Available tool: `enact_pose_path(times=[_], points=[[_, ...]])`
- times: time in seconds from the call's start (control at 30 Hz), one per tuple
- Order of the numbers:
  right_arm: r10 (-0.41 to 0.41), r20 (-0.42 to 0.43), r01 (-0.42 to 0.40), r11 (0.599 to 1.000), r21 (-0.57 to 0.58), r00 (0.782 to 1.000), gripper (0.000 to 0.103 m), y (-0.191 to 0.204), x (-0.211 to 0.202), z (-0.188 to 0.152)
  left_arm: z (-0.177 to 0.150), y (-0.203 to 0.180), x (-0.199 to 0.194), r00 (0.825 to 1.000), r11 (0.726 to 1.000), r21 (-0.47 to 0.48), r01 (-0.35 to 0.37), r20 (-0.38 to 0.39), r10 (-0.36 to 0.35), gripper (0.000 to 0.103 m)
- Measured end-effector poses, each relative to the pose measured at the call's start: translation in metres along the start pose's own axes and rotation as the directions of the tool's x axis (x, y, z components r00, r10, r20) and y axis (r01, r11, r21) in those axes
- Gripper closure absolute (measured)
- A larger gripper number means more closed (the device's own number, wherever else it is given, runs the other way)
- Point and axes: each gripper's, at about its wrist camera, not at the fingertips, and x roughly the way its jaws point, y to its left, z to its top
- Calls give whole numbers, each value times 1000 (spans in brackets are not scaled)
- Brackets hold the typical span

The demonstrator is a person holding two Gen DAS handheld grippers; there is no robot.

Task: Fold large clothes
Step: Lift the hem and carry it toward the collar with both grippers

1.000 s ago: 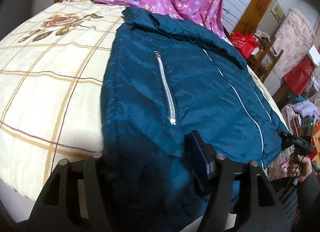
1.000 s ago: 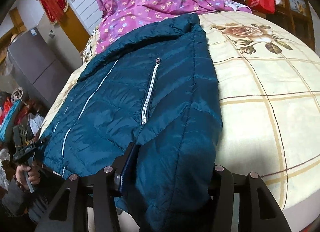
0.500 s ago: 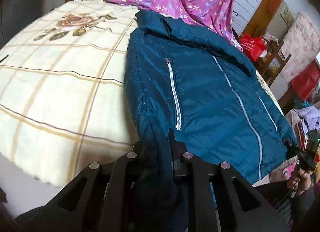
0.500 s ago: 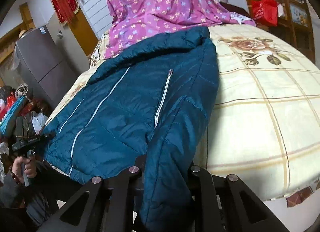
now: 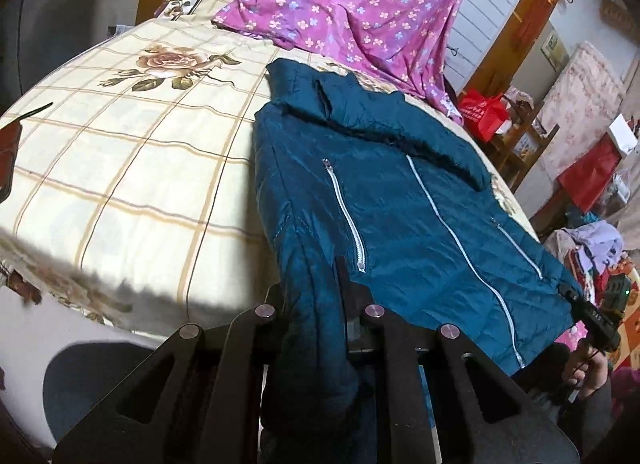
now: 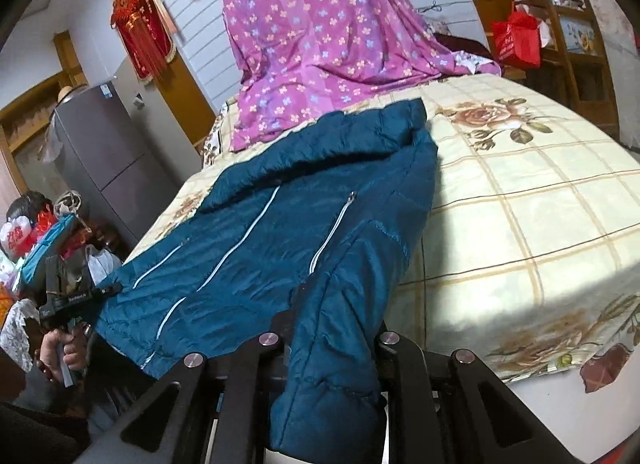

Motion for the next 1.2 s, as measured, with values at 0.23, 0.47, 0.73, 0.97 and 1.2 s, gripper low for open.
enact_pose_path(times=[0.23, 0.47, 0.73, 0.97, 1.2], points=[[38, 58, -40, 999, 32, 998, 87, 3, -32, -10, -10, 3, -35, 998, 999, -29, 46, 40, -45, 92], [70, 100, -75, 996, 43, 993, 88, 7, -56, -21, -19, -6, -60, 997, 999, -10, 51, 60, -50, 92], [47, 116, -48, 999, 2, 992, 88, 13, -70, -18, -21, -10, -76, 993, 998, -6, 56, 102, -55, 92], [8, 165, 2, 998, -62, 986, 88, 24, -72, 15, 20, -24, -79, 980, 999, 24, 25, 196, -30, 92], [-24, 220, 41, 996, -75, 975, 88, 33, -63, 54, 68, -36, -70, 962, 1000, 16, 21, 272, -25, 92]])
